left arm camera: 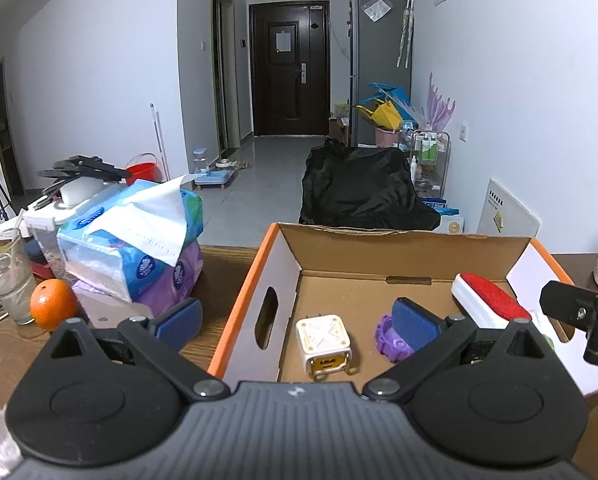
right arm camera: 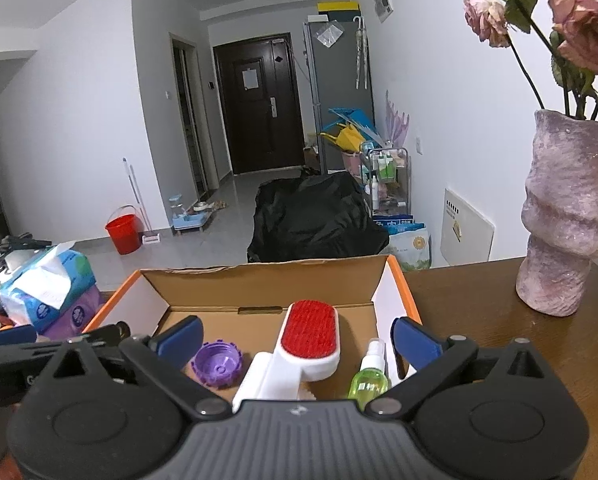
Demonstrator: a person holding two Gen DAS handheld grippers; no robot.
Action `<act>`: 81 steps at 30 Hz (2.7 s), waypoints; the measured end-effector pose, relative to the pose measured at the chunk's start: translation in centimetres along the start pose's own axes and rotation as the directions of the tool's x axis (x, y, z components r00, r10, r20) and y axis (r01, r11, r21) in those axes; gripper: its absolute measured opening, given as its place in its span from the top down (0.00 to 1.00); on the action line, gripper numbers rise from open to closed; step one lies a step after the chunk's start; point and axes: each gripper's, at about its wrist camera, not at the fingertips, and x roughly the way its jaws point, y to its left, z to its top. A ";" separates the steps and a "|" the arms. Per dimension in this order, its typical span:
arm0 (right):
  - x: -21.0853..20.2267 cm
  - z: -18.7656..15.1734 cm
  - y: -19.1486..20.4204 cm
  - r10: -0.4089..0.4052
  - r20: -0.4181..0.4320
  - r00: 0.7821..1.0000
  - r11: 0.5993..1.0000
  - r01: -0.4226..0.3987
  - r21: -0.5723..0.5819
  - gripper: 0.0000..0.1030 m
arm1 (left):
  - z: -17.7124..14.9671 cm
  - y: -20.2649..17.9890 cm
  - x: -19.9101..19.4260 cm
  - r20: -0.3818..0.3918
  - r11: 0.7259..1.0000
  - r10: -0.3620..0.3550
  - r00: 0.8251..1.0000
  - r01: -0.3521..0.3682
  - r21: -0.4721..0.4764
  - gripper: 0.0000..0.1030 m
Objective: Organize rigid objects
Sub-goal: 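Withdraw both tools up from the box, then close the right tool on the blue bottle cap while the left tool moves to the white plastic box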
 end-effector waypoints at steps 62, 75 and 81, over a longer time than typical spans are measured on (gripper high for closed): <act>-9.2 -15.2 7.1 0.000 -0.143 0.990 0.988 -0.022 -0.154 0.07 | -10.5 11.7 -13.8 -0.055 0.995 0.089 0.994 -0.092 -0.046 0.00; -6.4 -15.9 7.8 -0.048 -0.176 0.983 0.993 0.029 -0.114 0.26 | -11.1 14.4 -12.7 -0.082 0.988 0.128 0.988 -0.134 -0.074 0.00; -6.3 -15.8 8.3 -0.048 -0.155 0.987 0.993 0.030 -0.114 0.49 | -11.2 15.2 -12.0 -0.096 0.985 0.144 0.985 -0.152 -0.081 0.00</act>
